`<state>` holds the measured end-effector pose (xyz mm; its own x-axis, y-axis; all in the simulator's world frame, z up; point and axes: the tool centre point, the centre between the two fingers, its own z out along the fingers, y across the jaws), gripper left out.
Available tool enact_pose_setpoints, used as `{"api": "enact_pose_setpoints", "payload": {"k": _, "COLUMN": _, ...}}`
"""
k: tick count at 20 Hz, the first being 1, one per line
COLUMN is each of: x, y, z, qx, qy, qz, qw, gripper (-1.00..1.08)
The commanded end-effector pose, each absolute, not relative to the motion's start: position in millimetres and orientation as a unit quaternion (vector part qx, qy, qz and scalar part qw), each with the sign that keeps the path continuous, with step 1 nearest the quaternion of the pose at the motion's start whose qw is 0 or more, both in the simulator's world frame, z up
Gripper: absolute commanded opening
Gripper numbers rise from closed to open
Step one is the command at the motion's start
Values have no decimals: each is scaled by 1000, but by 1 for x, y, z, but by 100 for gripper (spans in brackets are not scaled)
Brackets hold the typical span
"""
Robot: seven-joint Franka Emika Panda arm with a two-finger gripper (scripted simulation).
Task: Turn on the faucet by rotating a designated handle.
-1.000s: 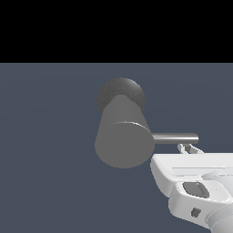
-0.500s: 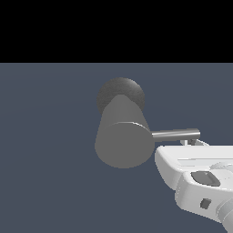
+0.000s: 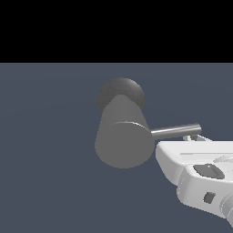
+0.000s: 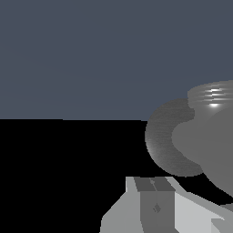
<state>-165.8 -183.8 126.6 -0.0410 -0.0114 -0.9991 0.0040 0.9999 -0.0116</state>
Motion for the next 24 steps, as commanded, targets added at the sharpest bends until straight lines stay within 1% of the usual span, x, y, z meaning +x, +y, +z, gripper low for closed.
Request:
{"api": "enact_pose_setpoints", "payload": {"k": 1, "x": -165, "y": -179, "z": 141, "qx": -4, "qy": 716, "qz": -6, "qw": 698, "gripper": -100}}
{"api": "enact_pose_setpoints", "payload": {"k": 20, "x": -165, "y": -162, "z": 204, "qx": -5, "qy": 707, "qz": -7, "qw": 707, "gripper": -100}}
{"api": "enact_pose_setpoints", "payload": {"k": 21, "x": -165, "y": -162, "z": 204, "qx": -5, "qy": 707, "qz": -7, "qw": 707, "gripper": -100}}
{"api": "enact_pose_setpoints", "payload": {"k": 22, "x": -168, "y": -170, "z": 181, "qx": 0, "qy": 722, "qz": -7, "qw": 691, "gripper": -100}}
{"api": "enact_pose_setpoints", "payload": {"k": 24, "x": -168, "y": -165, "z": 187, "qx": 0, "qy": 721, "qz": -7, "qw": 693, "gripper": -100}}
